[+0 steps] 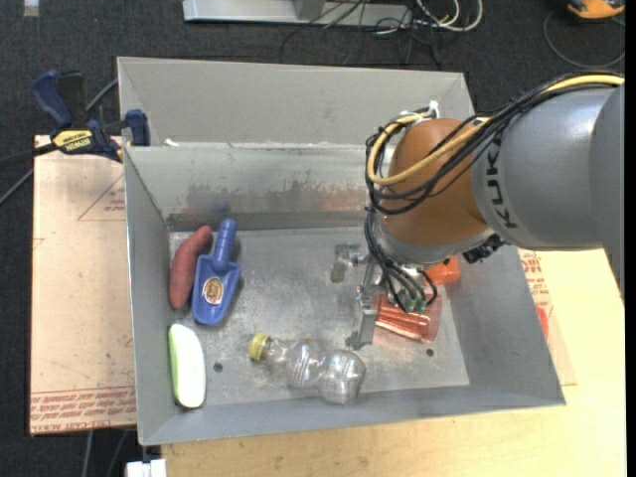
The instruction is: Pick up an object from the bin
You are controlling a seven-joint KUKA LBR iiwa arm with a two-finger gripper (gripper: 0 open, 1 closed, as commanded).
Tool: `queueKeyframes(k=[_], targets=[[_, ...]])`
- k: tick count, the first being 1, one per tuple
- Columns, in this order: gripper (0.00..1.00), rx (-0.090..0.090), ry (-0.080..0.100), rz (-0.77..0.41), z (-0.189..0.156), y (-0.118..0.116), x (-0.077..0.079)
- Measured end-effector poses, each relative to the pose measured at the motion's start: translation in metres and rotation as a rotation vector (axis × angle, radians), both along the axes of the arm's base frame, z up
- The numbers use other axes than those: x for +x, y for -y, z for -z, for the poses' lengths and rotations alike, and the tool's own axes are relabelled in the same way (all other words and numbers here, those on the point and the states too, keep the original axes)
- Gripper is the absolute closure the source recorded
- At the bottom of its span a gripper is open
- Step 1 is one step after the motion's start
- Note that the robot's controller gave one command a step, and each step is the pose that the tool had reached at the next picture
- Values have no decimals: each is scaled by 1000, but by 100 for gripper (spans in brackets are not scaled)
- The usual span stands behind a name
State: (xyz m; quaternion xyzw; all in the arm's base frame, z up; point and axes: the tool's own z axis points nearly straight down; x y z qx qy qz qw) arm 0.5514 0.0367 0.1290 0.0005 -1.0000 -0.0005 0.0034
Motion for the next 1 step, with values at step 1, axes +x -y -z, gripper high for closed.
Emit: queueKeyframes(k=[1], targets=[[0, 0, 8, 1, -5, 0, 2]])
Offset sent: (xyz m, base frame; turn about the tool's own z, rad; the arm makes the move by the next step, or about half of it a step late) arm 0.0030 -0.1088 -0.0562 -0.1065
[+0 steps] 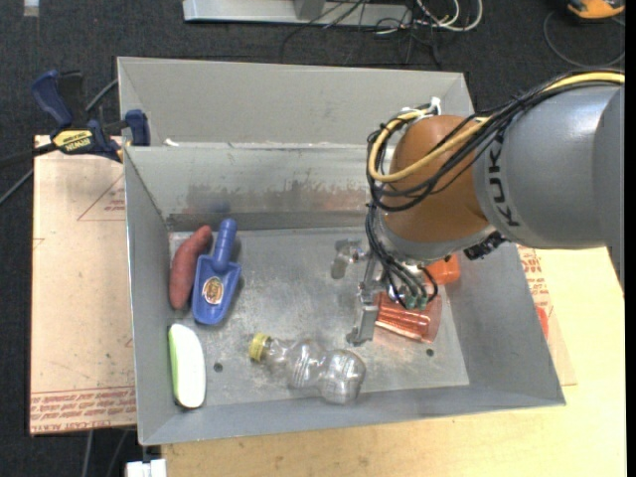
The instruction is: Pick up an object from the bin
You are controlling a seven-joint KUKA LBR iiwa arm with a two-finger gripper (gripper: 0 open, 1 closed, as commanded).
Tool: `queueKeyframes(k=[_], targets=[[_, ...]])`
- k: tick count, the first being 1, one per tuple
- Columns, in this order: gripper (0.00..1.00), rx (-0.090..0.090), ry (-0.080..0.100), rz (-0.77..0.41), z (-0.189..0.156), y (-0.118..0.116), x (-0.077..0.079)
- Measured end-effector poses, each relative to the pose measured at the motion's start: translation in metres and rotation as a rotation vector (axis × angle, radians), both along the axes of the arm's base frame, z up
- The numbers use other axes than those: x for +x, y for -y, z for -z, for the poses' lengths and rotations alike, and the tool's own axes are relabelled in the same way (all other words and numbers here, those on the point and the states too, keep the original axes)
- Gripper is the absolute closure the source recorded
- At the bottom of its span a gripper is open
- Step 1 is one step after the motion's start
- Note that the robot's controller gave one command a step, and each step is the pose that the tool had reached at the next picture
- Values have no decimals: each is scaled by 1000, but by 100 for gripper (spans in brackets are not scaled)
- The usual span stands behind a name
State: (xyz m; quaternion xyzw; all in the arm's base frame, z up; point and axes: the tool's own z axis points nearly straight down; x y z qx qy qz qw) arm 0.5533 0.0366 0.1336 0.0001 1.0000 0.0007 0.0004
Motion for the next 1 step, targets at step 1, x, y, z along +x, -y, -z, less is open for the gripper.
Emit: queueKeyframes(k=[1], targets=[[0, 0, -3, -91, 49, 86, 2]])
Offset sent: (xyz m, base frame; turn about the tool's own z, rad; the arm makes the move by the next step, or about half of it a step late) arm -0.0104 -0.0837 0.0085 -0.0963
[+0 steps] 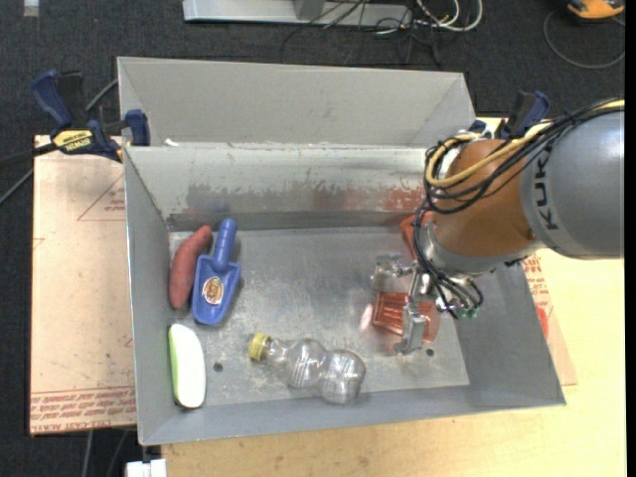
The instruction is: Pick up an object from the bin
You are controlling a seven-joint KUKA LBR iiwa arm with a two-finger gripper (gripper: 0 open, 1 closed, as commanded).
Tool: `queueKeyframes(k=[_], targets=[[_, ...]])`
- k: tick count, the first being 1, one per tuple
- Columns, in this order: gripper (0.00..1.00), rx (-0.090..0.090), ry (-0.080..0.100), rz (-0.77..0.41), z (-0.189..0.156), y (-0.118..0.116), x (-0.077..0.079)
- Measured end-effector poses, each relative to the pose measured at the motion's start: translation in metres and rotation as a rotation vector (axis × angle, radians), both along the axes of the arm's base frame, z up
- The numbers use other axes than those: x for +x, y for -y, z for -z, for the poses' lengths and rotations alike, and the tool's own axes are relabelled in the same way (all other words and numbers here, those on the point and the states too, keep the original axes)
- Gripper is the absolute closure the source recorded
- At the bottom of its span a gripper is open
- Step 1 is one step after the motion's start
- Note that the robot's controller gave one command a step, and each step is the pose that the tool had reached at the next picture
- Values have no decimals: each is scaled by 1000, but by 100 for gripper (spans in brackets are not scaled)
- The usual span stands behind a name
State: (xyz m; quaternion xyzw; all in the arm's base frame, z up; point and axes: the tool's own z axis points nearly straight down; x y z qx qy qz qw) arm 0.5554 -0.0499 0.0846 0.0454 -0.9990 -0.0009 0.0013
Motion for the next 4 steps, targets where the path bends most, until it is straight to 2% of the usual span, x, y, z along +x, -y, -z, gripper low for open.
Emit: queueKeyframes(k=[1, 2, 3, 4], targets=[[0, 1, 6, -6, -59, -3, -12], [0, 3, 17, -23, -53, 1, -5], [0, 1, 5, -224, -60, -7, -26], [0, 1, 18, -434, -93, 35, -45]])
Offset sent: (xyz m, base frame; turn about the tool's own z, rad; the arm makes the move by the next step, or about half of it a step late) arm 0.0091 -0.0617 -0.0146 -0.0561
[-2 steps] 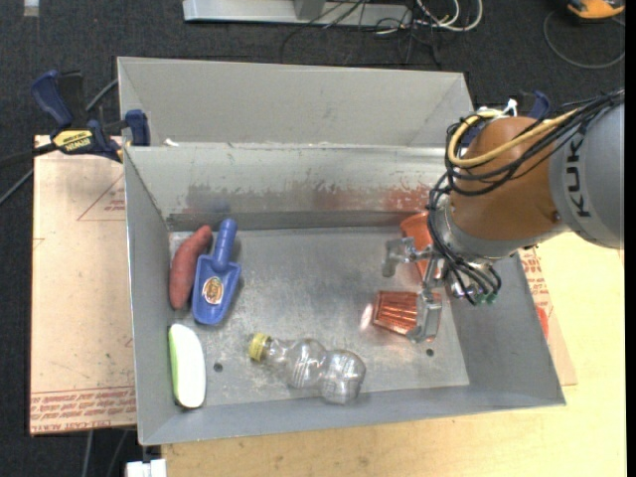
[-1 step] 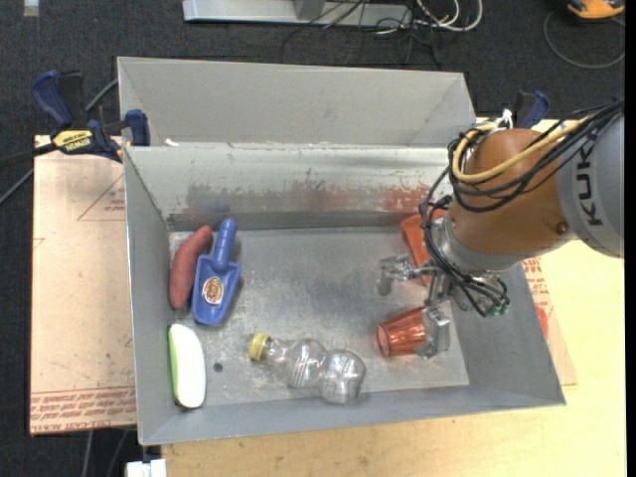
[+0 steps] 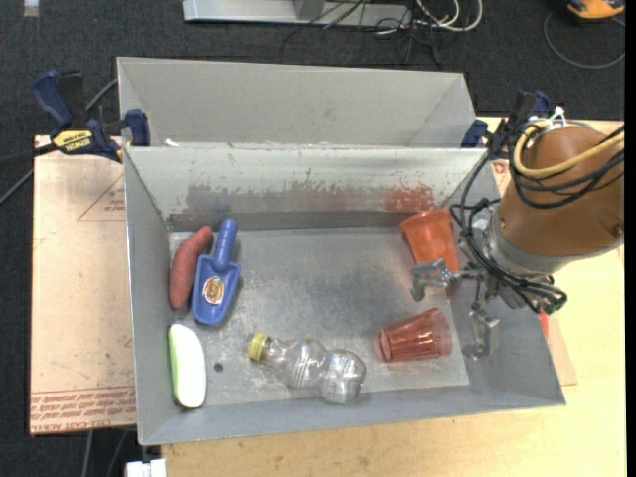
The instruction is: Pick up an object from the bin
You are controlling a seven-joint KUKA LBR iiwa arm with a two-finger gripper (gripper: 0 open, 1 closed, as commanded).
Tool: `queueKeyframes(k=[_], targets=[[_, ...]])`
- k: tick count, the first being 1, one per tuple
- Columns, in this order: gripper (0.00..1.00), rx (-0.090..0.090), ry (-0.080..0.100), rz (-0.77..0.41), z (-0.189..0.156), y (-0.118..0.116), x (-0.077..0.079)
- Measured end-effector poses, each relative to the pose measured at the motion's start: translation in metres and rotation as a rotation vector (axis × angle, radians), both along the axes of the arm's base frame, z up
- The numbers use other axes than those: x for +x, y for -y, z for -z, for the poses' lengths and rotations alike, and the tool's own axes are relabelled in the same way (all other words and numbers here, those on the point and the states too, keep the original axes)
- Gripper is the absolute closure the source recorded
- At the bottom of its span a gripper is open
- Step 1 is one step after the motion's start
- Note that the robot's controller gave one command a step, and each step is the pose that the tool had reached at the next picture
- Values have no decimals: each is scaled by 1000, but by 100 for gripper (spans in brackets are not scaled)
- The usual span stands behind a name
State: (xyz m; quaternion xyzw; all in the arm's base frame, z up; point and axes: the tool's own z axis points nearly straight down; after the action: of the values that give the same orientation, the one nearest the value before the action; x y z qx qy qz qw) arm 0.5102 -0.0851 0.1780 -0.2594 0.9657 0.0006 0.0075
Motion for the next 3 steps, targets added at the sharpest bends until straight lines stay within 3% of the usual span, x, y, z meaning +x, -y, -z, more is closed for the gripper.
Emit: queueKeyframes(k=[1, 2, 3], targets=[[0, 2, -5, 295, 51, 7, 13], [0, 4, -4, 288, 83, 2, 3], [100, -1, -1, -126, 108, 20, 9]])
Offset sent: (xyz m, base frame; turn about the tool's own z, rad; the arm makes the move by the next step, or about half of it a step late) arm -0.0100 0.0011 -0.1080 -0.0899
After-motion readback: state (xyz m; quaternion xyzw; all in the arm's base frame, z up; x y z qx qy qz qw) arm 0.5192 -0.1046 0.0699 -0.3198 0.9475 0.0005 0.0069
